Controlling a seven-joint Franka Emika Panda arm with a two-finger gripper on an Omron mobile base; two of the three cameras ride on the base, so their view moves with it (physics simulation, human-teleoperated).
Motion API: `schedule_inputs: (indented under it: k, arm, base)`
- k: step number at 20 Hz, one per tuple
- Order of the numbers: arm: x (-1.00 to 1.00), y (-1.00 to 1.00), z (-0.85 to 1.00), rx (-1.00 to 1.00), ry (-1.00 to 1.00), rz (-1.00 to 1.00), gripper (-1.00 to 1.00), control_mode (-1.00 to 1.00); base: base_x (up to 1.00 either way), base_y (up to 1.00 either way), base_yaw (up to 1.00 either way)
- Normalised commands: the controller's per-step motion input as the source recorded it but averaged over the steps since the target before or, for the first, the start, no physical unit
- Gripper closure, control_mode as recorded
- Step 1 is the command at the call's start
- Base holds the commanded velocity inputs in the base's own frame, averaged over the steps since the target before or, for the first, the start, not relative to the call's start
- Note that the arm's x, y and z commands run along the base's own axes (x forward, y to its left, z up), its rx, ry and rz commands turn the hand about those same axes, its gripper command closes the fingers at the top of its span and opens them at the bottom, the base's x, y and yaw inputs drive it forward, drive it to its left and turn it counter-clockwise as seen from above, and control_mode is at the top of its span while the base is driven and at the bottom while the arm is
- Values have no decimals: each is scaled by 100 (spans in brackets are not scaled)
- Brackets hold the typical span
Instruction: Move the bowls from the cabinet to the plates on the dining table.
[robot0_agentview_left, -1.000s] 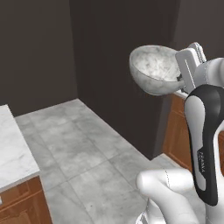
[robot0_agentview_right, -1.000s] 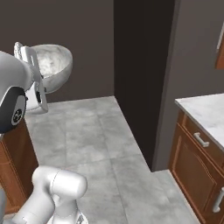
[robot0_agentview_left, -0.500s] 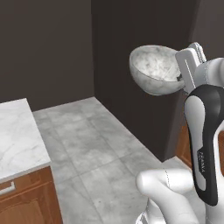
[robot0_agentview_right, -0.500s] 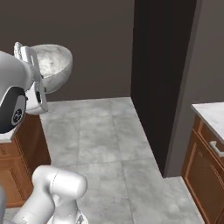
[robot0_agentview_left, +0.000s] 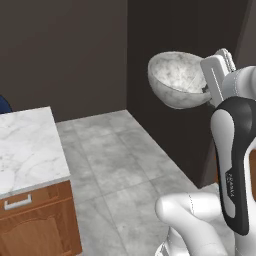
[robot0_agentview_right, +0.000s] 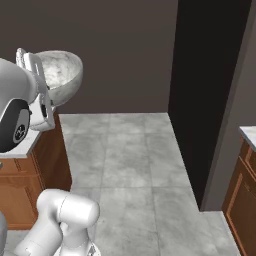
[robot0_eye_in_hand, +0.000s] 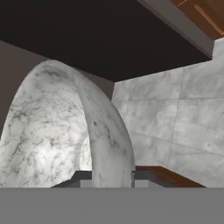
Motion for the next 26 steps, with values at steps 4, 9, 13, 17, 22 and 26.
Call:
schedule_inputs:
  k: [4, 9, 13, 17, 22, 26]
  arm:
    - [0, 0, 0, 0, 0, 0, 100, 100]
    - [0, 0, 0, 0, 0, 0, 100, 100]
    - [0, 0, 0, 0, 0, 0, 100, 100]
    - [0, 0, 0, 0, 0, 0, 100, 100]
    - [0, 0, 0, 0, 0, 0, 100, 100]
    - [0, 0, 0, 0, 0, 0, 100, 100]
  base:
    - [0, 0, 25]
    - [0, 0, 25]
    - [0, 0, 25]
    - [0, 0, 25]
    - [1, 9, 22]
    - [8, 55, 2]
